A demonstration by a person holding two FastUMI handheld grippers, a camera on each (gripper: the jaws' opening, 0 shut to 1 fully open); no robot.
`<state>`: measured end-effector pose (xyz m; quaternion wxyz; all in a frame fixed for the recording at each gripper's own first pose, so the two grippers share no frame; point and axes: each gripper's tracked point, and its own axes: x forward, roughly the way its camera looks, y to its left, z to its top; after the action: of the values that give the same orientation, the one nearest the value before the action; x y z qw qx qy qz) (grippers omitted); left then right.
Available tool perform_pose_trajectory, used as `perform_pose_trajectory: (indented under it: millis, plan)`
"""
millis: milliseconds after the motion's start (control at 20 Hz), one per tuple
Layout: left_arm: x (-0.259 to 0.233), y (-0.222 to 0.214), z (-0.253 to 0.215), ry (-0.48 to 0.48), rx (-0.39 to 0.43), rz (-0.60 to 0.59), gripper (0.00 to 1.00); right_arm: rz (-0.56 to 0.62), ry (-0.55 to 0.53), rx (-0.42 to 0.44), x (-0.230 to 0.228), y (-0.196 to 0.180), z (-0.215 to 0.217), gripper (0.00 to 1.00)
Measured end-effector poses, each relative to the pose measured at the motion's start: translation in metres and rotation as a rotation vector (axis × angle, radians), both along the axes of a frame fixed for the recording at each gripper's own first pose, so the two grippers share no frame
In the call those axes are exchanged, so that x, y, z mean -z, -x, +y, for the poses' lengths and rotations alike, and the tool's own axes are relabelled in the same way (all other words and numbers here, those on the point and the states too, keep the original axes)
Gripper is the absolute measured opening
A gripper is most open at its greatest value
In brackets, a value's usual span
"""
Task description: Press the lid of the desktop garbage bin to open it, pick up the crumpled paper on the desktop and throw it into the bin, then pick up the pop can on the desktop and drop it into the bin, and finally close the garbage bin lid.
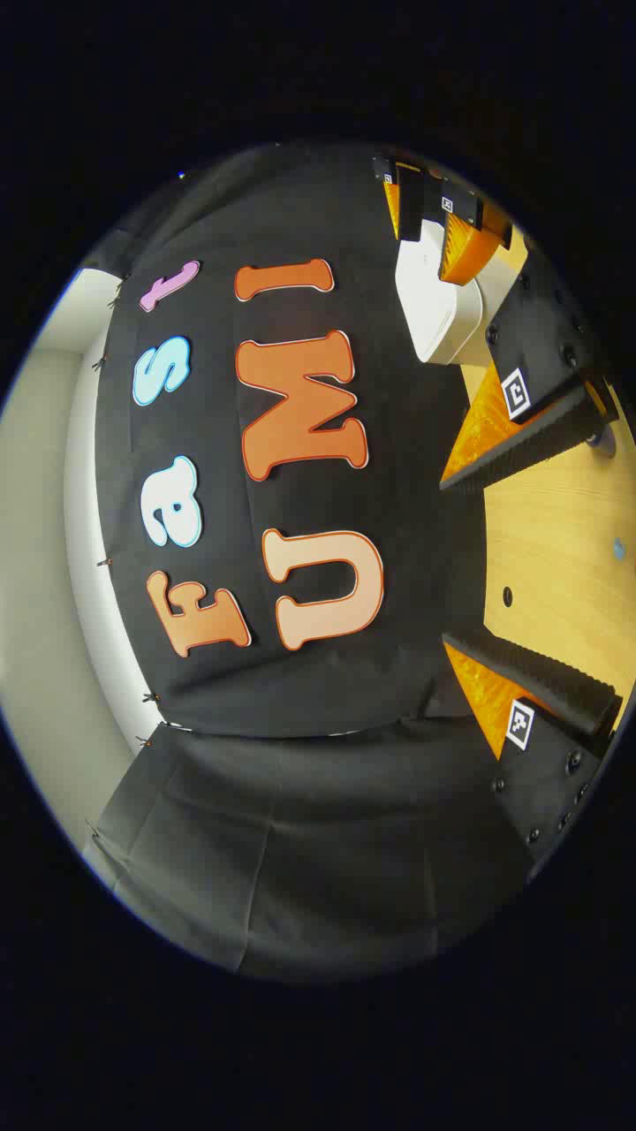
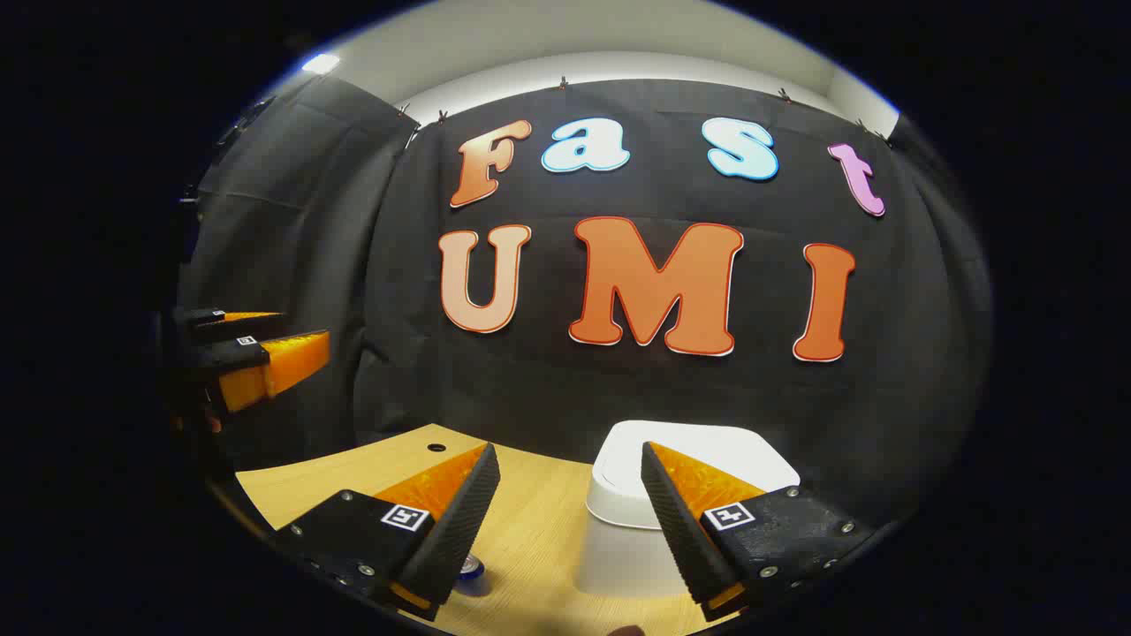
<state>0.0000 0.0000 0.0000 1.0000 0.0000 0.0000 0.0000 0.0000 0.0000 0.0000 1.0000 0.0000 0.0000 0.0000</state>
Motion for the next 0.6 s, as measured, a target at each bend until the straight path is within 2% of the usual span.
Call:
perform_pose_trajectory:
  millis: [50, 100, 150, 450, 600]
  plan:
    - [0.001, -0.001, 0.003, -0.003, 0.010, -0.002, 0.99, 0.000, 0.003, 0.014, 0.001, -0.001, 0.002, 0.97]
    - [0.004, -0.002, 0.004, -0.005, 0.026, -0.004, 0.95, 0.000, 0.006, 0.030, 0.000, -0.003, 0.002, 0.97]
    - [0.005, -0.004, 0.006, -0.009, 0.042, -0.005, 0.99, -0.003, 0.016, 0.051, 0.000, -0.005, 0.003, 0.97]
    - [0.023, -0.025, 0.010, -0.021, 0.175, 0.001, 0.99, 0.050, 0.093, 0.168, 0.014, -0.011, 0.005, 0.97]
    - [0.037, -0.035, 0.011, -0.026, 0.216, 0.026, 0.99, 0.059, 0.118, 0.211, 0.012, -0.011, 0.003, 0.97]
